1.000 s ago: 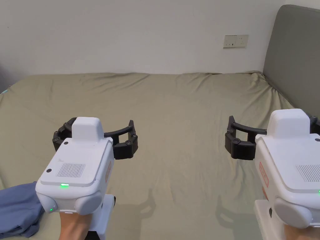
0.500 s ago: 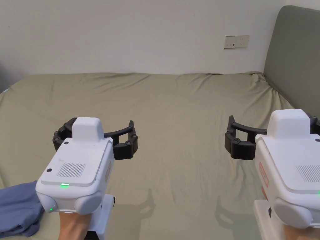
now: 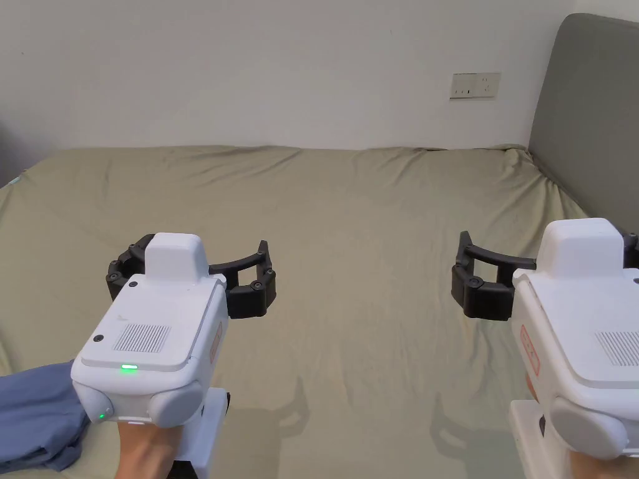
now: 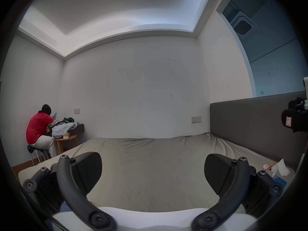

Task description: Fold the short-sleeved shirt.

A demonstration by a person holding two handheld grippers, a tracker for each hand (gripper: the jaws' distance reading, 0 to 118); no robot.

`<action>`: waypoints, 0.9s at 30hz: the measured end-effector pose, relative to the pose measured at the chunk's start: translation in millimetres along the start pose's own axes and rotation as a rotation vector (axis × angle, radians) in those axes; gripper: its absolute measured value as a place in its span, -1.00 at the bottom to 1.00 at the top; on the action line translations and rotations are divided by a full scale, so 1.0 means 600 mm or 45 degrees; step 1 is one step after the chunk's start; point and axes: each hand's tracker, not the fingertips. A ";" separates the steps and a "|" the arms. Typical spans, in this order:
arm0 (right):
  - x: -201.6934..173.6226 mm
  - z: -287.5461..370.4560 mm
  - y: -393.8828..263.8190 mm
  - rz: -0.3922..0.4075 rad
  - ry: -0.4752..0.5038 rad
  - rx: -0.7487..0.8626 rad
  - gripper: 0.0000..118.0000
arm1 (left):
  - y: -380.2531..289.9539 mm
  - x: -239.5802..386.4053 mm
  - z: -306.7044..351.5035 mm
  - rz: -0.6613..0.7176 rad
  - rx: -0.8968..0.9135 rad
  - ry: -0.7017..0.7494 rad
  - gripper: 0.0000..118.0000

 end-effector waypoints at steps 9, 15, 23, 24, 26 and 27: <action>-0.001 0.000 0.000 -0.007 0.003 -0.003 1.00 | 0.001 -0.003 0.002 0.004 -0.001 0.003 1.00; -0.001 0.000 0.005 -0.034 0.004 -0.025 1.00 | 0.003 -0.004 0.004 0.000 0.002 0.005 1.00; -0.005 -0.023 0.036 -0.183 -0.079 -0.471 1.00 | 0.006 -0.007 0.005 0.027 0.000 -0.003 1.00; -0.004 -0.026 0.039 -0.211 -0.085 -0.530 1.00 | 0.007 -0.008 0.006 0.030 0.002 -0.001 1.00; -0.002 -0.029 0.042 -0.274 -0.120 -0.611 1.00 | 0.008 -0.010 0.006 0.035 0.006 -0.003 1.00; 0.000 -0.031 0.043 -0.300 -0.120 -0.657 1.00 | 0.010 -0.010 0.006 0.036 0.007 -0.003 1.00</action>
